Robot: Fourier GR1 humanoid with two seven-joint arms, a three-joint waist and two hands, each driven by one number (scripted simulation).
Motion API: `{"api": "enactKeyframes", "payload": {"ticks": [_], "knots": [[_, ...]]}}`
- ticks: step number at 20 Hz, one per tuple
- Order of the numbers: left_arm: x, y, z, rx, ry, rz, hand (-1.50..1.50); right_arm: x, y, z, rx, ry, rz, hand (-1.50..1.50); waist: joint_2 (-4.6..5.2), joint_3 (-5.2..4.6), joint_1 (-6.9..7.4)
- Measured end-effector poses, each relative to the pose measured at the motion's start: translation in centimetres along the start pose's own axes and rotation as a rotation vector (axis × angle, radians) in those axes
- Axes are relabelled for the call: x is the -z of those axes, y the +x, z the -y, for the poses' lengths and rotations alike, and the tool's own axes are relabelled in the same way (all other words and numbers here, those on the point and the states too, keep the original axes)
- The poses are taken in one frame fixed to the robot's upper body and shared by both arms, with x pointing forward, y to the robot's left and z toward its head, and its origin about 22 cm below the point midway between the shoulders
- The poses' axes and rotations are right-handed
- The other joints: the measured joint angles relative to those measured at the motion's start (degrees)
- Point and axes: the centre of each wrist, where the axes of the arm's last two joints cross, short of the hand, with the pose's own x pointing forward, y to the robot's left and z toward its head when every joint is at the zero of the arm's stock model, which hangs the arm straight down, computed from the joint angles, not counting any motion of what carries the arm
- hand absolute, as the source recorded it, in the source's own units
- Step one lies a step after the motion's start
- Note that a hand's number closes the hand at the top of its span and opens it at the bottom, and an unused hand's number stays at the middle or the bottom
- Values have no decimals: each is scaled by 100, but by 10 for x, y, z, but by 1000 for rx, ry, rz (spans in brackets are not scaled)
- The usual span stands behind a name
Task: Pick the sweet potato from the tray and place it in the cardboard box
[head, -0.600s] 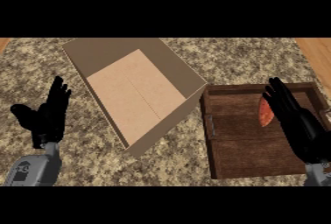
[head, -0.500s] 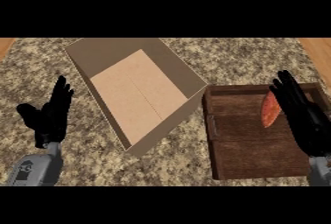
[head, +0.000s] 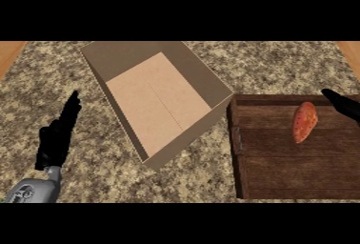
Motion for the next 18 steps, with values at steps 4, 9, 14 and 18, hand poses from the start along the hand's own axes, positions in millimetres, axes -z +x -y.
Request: {"api": "enactKeyframes", "payload": {"ticks": [4, 9, 14, 18], "knots": [[-12, -2, 1, 33, -15, -10, 0, 2, -20, -8, -7, -109, 17, -150, -36, 16, -31], [-17, -3, -2, 43, -15, -17, 0, 11, -17, 15, -244, 12, -8, -150, -65, 7, -84], [-21, -2, -5, 47, -17, -25, 0, 24, 10, 38, -496, 209, -101, -150, -86, -4, -100], [-20, -2, -5, 53, -21, -18, 0, 30, 34, 38, -662, 393, -228, -150, -73, -6, -64]]}}
